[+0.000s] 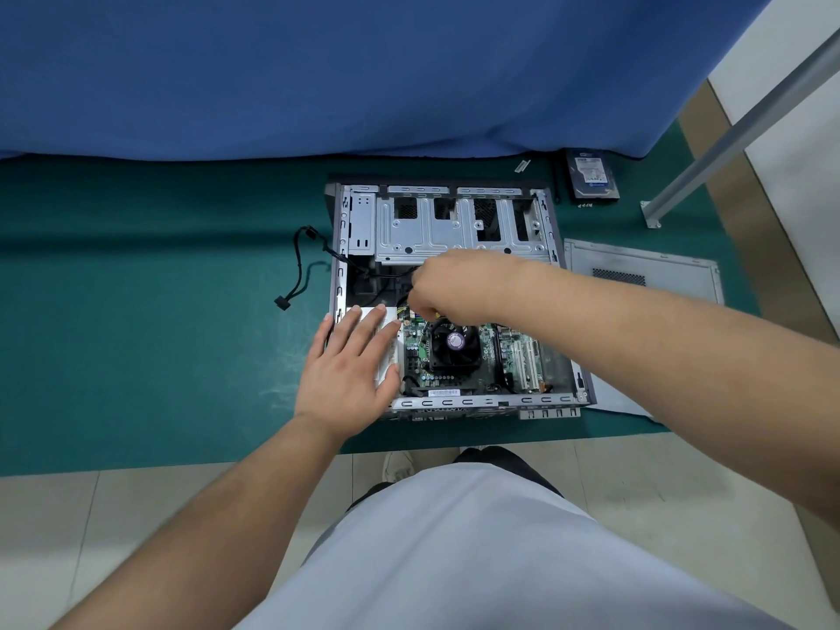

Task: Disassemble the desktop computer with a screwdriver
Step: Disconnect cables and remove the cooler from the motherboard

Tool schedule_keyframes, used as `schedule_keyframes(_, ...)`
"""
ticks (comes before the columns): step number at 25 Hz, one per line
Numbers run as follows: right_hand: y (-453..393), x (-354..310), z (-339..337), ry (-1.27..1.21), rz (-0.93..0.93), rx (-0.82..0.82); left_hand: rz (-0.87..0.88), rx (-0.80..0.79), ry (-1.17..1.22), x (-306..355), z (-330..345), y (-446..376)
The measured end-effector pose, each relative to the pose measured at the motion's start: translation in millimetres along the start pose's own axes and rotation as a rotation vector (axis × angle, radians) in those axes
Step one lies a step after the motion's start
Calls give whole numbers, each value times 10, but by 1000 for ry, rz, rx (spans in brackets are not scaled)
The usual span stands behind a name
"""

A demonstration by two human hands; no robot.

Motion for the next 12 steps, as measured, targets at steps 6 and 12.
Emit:
schedule_keyframes(6, 72, 360, -18, -428, 429, 303, 2, -15, -8, -4, 2, 1)
schedule_keyframes(12, -20, -31, -72, -4, 37, 165, 3, -7, -6, 3, -4, 10)
Point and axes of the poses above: each hand's wrist, its own y-axis away from the middle knuckle, its own z-axis out of the palm, x = y × z, the point moved 9 cm from there along -y, towards the middle knuckle, and after that the axes turned 4 degrees about -z, right-handed, at the moved point
